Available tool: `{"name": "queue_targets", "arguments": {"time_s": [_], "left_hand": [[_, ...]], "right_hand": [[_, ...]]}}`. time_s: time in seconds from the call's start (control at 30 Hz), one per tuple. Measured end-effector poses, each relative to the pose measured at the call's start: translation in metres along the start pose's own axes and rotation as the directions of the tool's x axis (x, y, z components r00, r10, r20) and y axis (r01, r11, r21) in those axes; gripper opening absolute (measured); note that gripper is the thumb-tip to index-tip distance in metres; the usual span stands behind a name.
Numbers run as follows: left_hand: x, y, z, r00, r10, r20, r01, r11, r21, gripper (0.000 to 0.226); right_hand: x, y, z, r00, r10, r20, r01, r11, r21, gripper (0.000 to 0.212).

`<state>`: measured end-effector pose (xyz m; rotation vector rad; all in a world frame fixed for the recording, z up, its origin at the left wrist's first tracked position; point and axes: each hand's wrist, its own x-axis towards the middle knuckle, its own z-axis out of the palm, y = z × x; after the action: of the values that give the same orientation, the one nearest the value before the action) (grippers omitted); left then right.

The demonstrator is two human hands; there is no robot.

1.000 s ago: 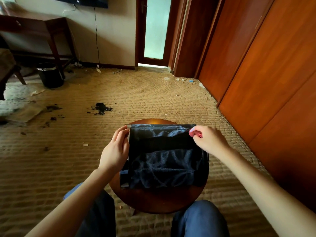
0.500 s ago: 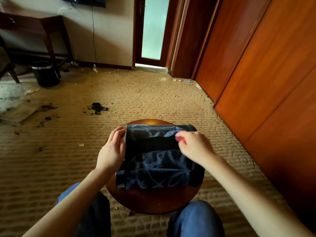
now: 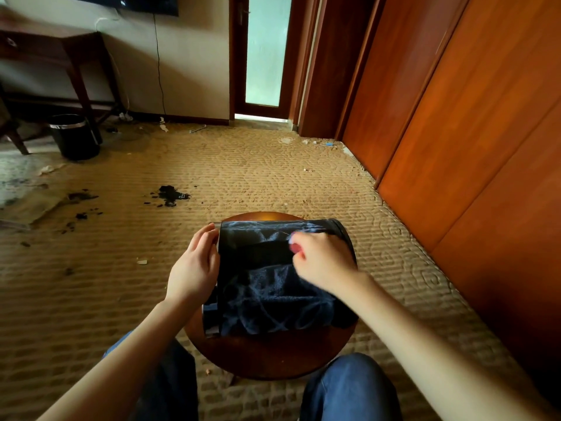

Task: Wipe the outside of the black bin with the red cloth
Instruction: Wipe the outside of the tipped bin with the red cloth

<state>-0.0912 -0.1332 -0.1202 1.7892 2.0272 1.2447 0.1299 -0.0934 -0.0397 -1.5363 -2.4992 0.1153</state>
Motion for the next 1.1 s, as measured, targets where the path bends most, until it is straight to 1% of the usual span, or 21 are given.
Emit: {"name": "queue_targets", "arguments": {"time_s": [0.07, 0.13, 0.2, 0.27, 0.3, 0.33, 0.37, 0.43, 0.5, 0.57, 0.63, 0.67, 0.73, 0.8, 0.87, 0.9, 0.93, 1.0, 1.1], "left_hand": [[0.0, -0.001, -0.001, 1.0, 0.015, 0.004, -0.015, 1.0, 0.013, 0.038], [-0.002, -0.002, -0.002, 1.0, 0.026, 0.003, -0.026, 1.0, 0.014, 0.037], [-0.004, -0.003, -0.001, 0.999, 0.031, 0.008, -0.031, 0.999, 0.021, 0.038], [-0.004, -0.003, -0.001, 0.999, 0.031, 0.005, -0.032, 0.999, 0.023, 0.038], [-0.004, -0.004, -0.001, 0.999, 0.037, 0.003, -0.037, 0.999, 0.022, 0.037], [-0.003, -0.004, 0.0, 0.999, 0.047, -0.001, -0.047, 0.999, 0.019, 0.037], [-0.003, -0.005, 0.0, 0.999, 0.052, -0.007, -0.052, 0.999, 0.016, 0.037], [-0.003, -0.006, 0.001, 0.999, 0.038, -0.015, -0.038, 0.999, 0.004, 0.038], [-0.003, -0.005, 0.002, 0.999, 0.046, -0.012, -0.046, 0.999, 0.004, 0.044], [-0.003, -0.006, 0.002, 0.998, 0.059, -0.014, -0.059, 0.998, 0.0, 0.051], [-0.005, -0.007, 0.002, 0.998, 0.062, -0.028, -0.062, 0.998, -0.003, 0.048], [-0.006, -0.007, 0.002, 0.998, 0.062, -0.032, -0.062, 0.998, 0.0, 0.043], [-0.007, -0.008, 0.002, 0.997, 0.066, -0.03, -0.066, 0.998, -0.001, 0.036], [-0.007, -0.007, 0.002, 0.998, 0.058, -0.04, -0.059, 0.998, -0.014, 0.036], [-0.006, -0.006, 0.004, 0.998, 0.051, -0.046, -0.052, 0.998, -0.027, 0.036], [-0.006, -0.007, 0.005, 0.997, 0.053, -0.048, -0.055, 0.998, -0.033, 0.036], [-0.006, -0.007, 0.005, 0.997, 0.055, -0.049, -0.057, 0.998, -0.038, 0.036], [-0.007, -0.009, 0.005, 0.997, 0.053, -0.051, -0.056, 0.998, -0.043, 0.036], [-0.007, -0.011, 0.006, 0.996, 0.072, -0.057, -0.075, 0.996, -0.045, 0.037]], "right_hand": [[-0.007, -0.023, 0.008, 0.992, -0.125, 0.035, 0.122, 0.99, 0.074, 0.027], [-0.01, -0.019, 0.008, 0.986, -0.165, 0.039, 0.161, 0.982, 0.096, 0.028], [-0.006, 0.008, 0.001, 0.994, -0.105, 0.029, 0.103, 0.993, 0.054, 0.031], [-0.002, 0.045, -0.01, 0.999, 0.033, 0.024, -0.032, 0.999, -0.028, 0.03], [-0.002, 0.059, -0.015, 0.994, 0.108, 0.005, -0.108, 0.993, -0.04, 0.027], [-0.001, 0.066, -0.017, 0.987, 0.163, -0.017, -0.163, 0.985, -0.046, 0.024], [-0.001, 0.063, -0.016, 0.984, 0.176, -0.034, -0.178, 0.982, -0.067, 0.022], [0.0, 0.039, -0.005, 0.992, 0.117, -0.049, -0.121, 0.987, -0.102, 0.021], [-0.001, 0.005, 0.005, 0.998, 0.023, -0.05, -0.025, 0.999, -0.03, 0.023], [-0.006, -0.024, 0.013, 0.996, -0.092, -0.02, 0.093, 0.994, 0.057, 0.024], [-0.011, -0.037, 0.016, 0.984, -0.18, 0.005, 0.179, 0.979, 0.103, 0.026], [-0.012, -0.033, 0.014, 0.982, -0.191, 0.006, 0.189, 0.975, 0.116, 0.026], [-0.013, -0.009, 0.008, 0.994, -0.113, 0.0, 0.112, 0.988, 0.109, 0.027], [-0.012, 0.031, -0.003, 0.998, 0.052, -0.024, -0.051, 0.998, 0.046, 0.027], [-0.014, 0.06, -0.015, 0.973, 0.219, -0.068, -0.216, 0.975, 0.044, 0.025], [-0.015, 0.064, -0.016, 0.964, 0.253, -0.079, -0.249, 0.967, 0.052, 0.024], [-0.014, 0.061, -0.013, 0.966, 0.245, -0.08, -0.243, 0.969, 0.036, 0.022], [-0.011, 0.038, -0.005, 0.981, 0.181, -0.07, -0.182, 0.983, -0.011, 0.02], [-0.008, -0.006, 0.007, 0.997, 0.043, -0.062, -0.041, 0.999, 0.034, 0.019]]}}
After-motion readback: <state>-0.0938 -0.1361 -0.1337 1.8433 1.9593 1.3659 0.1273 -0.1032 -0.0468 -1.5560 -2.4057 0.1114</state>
